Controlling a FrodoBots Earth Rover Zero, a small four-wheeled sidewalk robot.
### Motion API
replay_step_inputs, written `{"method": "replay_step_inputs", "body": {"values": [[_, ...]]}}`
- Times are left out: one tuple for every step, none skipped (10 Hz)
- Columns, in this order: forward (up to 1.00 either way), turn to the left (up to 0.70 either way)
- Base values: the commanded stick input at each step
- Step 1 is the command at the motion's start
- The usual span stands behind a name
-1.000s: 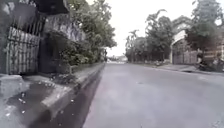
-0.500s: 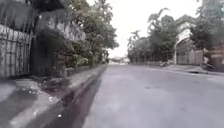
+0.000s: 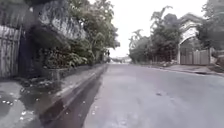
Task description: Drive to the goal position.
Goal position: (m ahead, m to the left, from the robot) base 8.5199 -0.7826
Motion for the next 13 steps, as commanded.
{"method": "replay_step_inputs", "body": {"values": [[1.00,0.00],[1.00,0.00],[1.00,0.00],[1.00,0.00],[1.00,0.00],[1.00,0.00],[1.00,0.00],[1.00,0.00],[1.00,0.00],[1.00,0.00],[1.00,0.00],[1.00,0.00],[1.00,0.00]]}}
